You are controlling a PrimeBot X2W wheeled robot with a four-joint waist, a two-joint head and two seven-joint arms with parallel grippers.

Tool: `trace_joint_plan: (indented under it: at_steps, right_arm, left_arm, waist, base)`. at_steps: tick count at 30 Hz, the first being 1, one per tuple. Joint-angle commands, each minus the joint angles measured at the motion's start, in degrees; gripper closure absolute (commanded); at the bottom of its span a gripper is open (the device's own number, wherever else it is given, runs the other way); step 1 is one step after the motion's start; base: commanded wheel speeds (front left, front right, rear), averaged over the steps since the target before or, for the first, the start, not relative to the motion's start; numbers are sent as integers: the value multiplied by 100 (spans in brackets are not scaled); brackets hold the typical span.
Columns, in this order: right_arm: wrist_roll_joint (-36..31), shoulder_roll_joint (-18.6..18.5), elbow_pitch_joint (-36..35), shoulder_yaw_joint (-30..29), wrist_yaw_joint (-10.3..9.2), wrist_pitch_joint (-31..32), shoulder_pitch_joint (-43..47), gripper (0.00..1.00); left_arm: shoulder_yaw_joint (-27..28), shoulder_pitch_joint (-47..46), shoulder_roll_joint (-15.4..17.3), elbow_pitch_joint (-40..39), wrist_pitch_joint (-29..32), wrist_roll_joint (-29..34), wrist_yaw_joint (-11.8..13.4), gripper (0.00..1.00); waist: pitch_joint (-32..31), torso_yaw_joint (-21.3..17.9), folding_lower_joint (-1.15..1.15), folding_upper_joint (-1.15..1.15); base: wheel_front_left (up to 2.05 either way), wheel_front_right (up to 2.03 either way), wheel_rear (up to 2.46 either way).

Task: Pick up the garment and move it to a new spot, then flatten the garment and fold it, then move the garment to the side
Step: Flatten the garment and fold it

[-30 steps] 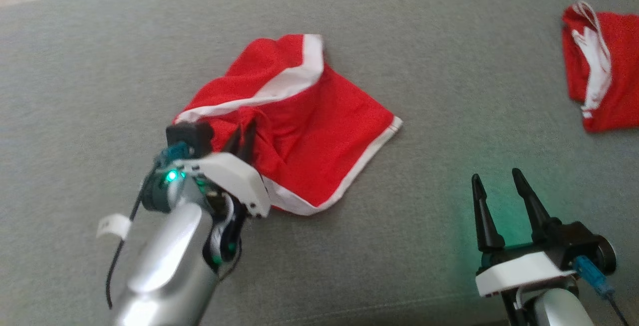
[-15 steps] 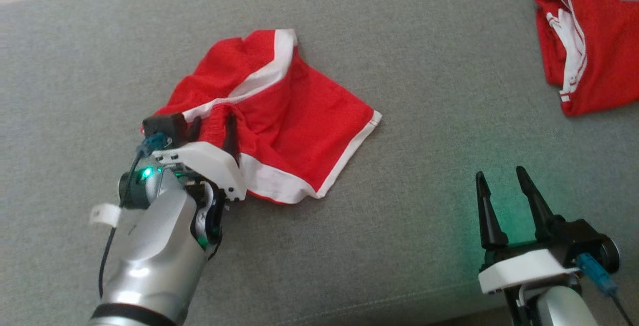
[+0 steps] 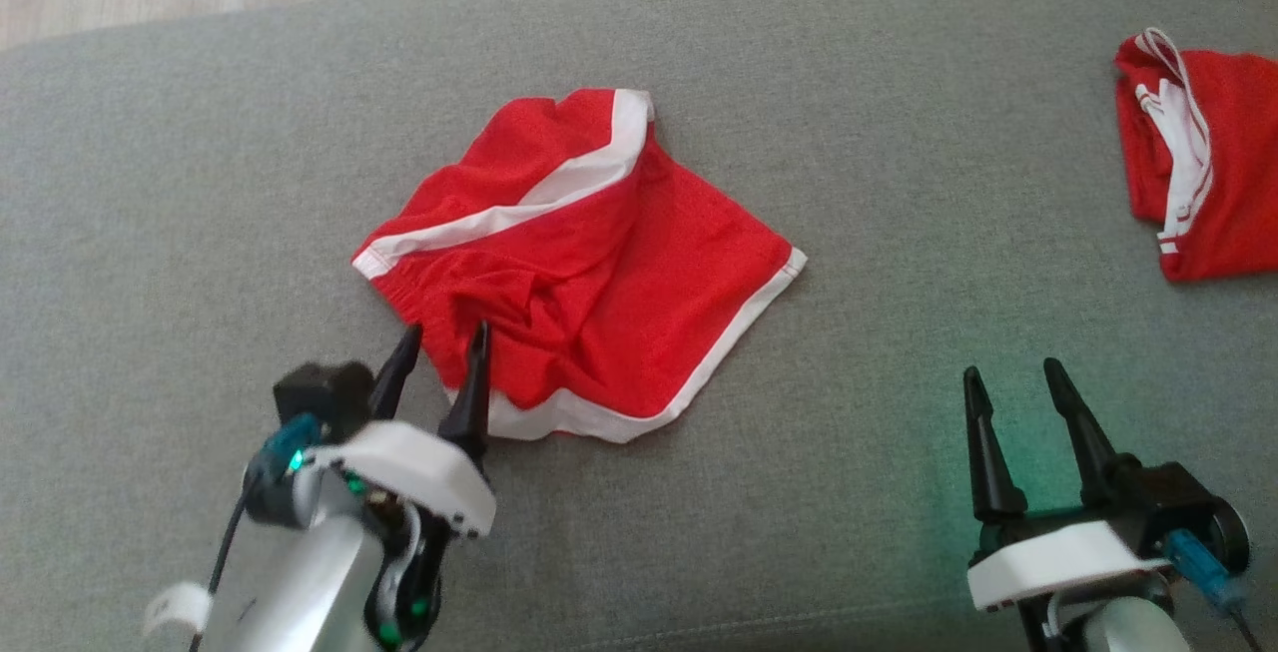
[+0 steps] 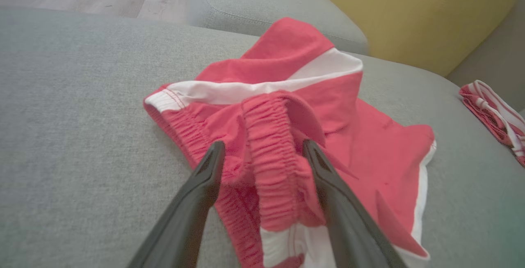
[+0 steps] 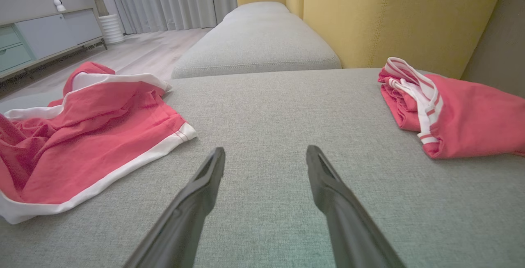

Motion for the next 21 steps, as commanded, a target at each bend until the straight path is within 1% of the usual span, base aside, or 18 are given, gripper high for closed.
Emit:
trace_joint_plan:
  at_steps: [1,4,8,11,15,16,17,18,19,20,21]
  right_arm:
    - [-3,-36,-183,110,41,-62,-67,0]
    - [-10,-36,-172,135,41,-62,-54,0]
    - [-4,-36,-168,149,41,-62,-50,0]
    - [-9,-36,-168,137,41,-62,-41,0]
    - [-2,-36,-178,125,41,-62,-55,0]
    - [1,-36,-180,128,41,-62,-62,0]
    - [4,-36,-181,131,41,-62,-72,0]
    - [7,-36,-182,135,41,-62,-85,0]
    - [10,-36,-182,139,41,-62,-99,0]
    - [13,-36,-179,148,41,-62,-114,0]
    - [16,-36,-173,161,41,-62,-130,0]
  left_arm:
    - [153,-139,158,-217,-6,29,-18,0]
    - [112,125,373,-577,80,72,-3,0]
    - [63,339,552,-848,122,82,-56,0]
    - [46,422,636,-905,67,95,-114,0]
    - [-42,390,643,-780,-38,116,-312,0]
    - [-96,358,618,-707,-28,110,-383,13]
    - [-140,313,582,-616,-1,102,-424,50]
    - [-194,247,556,-521,25,122,-465,63]
    - [-229,180,512,-416,48,118,-498,85]
    - [-271,105,482,-301,72,136,-525,98]
    - [-319,26,467,-187,81,180,-547,100]
  waist:
    - [-4,3,0,0]
    - [-16,-8,0,0]
    - [-19,-50,0,0]
    - [3,-78,0,0]
    - [72,-95,0,0]
    - [88,-98,0,0]
    - [105,-99,0,0]
    - [123,-102,0,0]
    - [138,-105,0,0]
    - [151,-113,0,0]
    - [162,-124,0,0]
  base:
    - [0,0,0]
    - [0,0,0]
    - [0,0,0]
    - [0,0,0]
    - [0,0,0]
    - [0,0,0]
    - [0,0,0]
    - [0,0,0]
    - [0,0,0]
    - [0,0,0]
    - [0,0,0]
